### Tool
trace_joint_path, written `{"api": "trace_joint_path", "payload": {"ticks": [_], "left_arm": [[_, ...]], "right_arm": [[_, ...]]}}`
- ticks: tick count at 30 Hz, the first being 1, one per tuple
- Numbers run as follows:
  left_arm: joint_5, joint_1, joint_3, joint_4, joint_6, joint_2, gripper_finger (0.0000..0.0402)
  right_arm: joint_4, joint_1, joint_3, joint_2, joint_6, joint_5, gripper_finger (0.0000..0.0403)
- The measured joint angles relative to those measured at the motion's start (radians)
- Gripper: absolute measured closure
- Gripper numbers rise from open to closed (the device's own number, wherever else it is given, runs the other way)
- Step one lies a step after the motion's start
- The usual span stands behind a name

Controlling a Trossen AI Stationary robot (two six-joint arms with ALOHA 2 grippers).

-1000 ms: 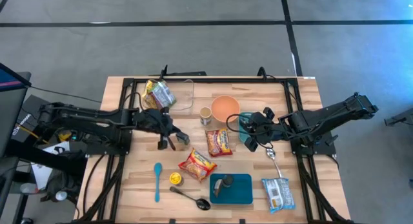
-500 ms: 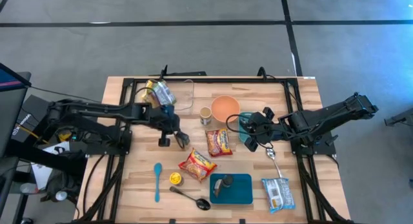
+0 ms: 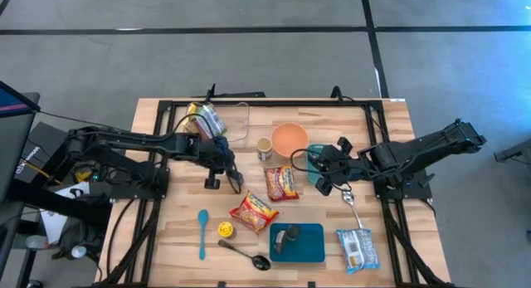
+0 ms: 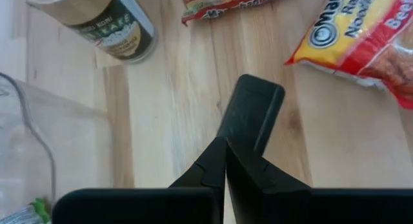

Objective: Pick & Place Food Item
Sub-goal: Put the black seasoning can into the blue bin

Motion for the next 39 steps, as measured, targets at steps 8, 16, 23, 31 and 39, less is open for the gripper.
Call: {"api": "trace_joint_path", "payload": {"ticks": [8, 16, 23, 31, 39], "left_arm": [[-0.014, 0.000, 0.000, -0.005, -0.005, 0.000, 0.0360], [-0.015, 0.000, 0.000, -0.004, -0.028, 0.000, 0.0285], [-0.016, 0.000, 0.000, -0.004, -0.100, 0.000, 0.0208], [-0.007, -0.006, -0.001, -0.002, -0.070, -0.001, 0.0149], [0.004, -0.012, -0.001, 0.014, -0.066, -0.001, 0.0148]], "right_arm": [[0.002, 0.000, 0.000, 0.000, 0.000, 0.000, 0.0331], [0.003, 0.000, 0.000, 0.000, 0.000, 0.000, 0.0331], [0.003, 0.000, 0.000, 0.000, 0.000, 0.000, 0.0331], [0.003, 0.000, 0.000, 0.000, 0.000, 0.000, 0.0331], [0.009, 0.000, 0.000, 0.000, 0.000, -0.001, 0.0331]]}}
